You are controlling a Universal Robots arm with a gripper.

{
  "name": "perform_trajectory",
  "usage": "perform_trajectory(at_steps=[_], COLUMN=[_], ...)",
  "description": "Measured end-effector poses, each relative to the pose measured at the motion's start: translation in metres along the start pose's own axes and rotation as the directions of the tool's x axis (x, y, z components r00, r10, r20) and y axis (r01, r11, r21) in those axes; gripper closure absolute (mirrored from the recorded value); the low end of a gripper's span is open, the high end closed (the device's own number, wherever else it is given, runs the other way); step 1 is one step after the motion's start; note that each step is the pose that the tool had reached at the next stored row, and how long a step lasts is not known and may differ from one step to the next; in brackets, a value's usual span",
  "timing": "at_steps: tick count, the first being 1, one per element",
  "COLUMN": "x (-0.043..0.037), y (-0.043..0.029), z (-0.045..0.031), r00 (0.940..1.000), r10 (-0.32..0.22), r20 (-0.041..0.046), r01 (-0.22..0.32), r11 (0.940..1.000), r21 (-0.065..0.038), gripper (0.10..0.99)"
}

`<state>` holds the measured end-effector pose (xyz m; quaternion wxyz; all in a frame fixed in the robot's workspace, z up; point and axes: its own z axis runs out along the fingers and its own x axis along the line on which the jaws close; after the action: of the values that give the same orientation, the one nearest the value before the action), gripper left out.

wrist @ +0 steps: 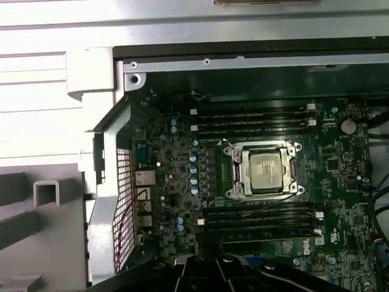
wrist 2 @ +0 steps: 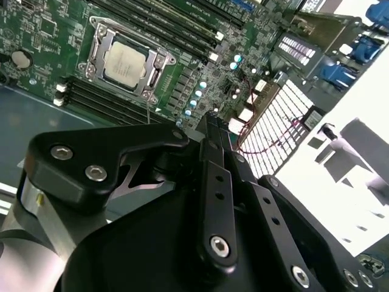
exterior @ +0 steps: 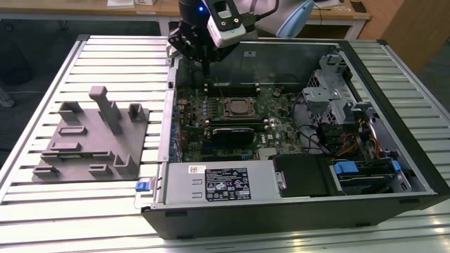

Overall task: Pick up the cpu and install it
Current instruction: 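Install the first cpu locking lever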

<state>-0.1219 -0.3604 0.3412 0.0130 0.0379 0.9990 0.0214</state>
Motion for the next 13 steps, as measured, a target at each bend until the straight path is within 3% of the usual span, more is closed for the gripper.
perform_trajectory(at_steps=[8, 13], x=[0.0014, 0.0010], y=[0.0133, 0.0169], z=[0.0130, 0.0223], r00=[1.0000, 1.0000], r10=[0.000, 0.000], r20=[-0.0008, -0.0015], r01=[0.000, 0.000], r11=[1.0000, 1.0000], r21=[0.000, 0.000], gripper=[0.980, 0.980])
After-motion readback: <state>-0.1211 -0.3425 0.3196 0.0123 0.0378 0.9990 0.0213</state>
